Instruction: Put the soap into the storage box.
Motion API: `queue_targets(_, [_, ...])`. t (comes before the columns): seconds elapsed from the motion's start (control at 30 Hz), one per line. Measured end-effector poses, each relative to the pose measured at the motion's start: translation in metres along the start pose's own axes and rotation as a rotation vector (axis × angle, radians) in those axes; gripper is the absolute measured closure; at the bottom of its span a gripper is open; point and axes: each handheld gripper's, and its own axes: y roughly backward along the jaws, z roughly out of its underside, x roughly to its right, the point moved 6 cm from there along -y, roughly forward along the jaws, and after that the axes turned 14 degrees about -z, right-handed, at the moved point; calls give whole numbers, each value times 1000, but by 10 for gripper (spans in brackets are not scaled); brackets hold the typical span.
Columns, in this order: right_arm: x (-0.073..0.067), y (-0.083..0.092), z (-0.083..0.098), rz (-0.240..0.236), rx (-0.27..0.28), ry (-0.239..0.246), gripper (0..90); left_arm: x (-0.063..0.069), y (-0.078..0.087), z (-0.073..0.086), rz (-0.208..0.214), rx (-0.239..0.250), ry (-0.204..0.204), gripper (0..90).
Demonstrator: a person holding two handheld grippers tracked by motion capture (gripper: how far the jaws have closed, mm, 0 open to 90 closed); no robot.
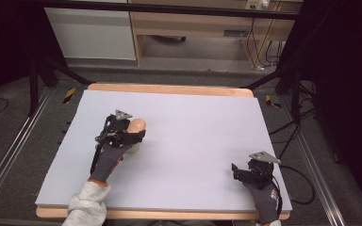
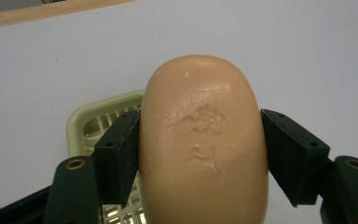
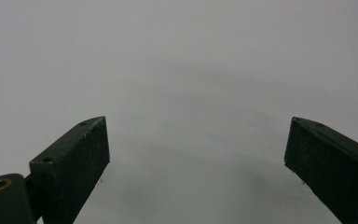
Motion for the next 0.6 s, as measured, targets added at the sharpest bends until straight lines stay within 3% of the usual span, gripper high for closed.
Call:
queue_targets(0.23, [0,0,0,0,-1,3,69,-7,-7,3,-16,-12,20,315])
queue_targets(0.6, [0,0,0,-2,0,-1,69,-15,-19,9,-35,-32,15,316])
